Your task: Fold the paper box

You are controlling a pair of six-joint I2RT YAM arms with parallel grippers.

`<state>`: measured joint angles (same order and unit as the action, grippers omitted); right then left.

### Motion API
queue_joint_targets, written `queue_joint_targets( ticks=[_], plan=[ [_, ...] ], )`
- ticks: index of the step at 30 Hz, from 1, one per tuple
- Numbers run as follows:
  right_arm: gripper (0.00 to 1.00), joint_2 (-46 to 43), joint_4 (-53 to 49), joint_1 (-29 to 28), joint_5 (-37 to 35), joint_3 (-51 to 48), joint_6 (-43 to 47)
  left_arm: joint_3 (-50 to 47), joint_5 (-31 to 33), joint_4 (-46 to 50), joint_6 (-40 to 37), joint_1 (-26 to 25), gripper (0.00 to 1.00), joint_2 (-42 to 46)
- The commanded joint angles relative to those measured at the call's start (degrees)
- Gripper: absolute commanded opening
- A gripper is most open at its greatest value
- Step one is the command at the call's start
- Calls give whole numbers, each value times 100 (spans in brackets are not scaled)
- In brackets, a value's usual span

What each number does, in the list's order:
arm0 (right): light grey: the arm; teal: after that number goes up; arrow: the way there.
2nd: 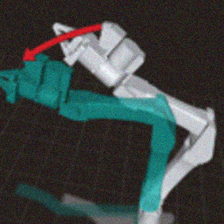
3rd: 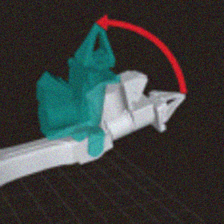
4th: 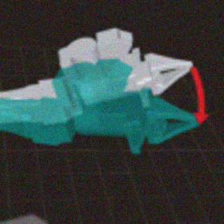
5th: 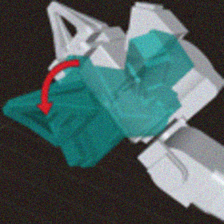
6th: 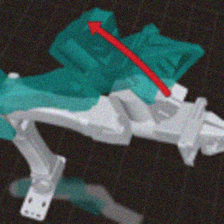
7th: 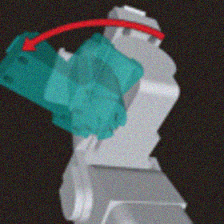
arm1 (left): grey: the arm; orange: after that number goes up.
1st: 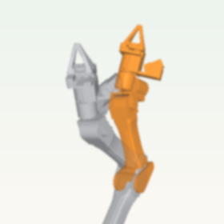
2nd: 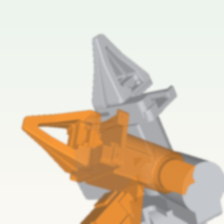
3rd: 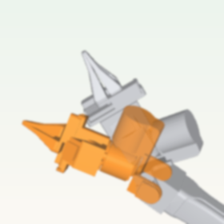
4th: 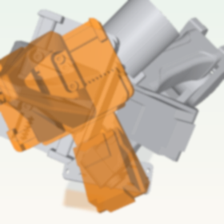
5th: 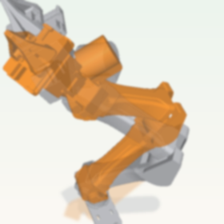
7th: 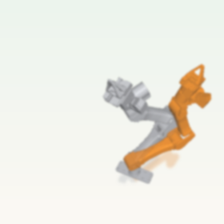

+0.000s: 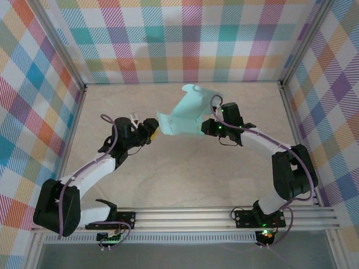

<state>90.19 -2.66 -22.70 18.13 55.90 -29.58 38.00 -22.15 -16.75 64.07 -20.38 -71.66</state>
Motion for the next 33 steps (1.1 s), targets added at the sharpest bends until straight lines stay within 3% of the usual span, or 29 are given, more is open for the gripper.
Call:
queue_joint_targets(
  ticks=[1, 10, 33],
  plan=[
    [0, 38, -40, 11, 157, 55, 29, 276, -223, -318, 8, -206, 50, -148],
    [0, 143, -546, -92, -288, 170, 259, 699, -324, 207, -455, -468, 43, -253],
    [0, 200, -886, -288, -565, 507, 447, 1166, -552, 41, -431, -923, 32, -1316]
  ],
)
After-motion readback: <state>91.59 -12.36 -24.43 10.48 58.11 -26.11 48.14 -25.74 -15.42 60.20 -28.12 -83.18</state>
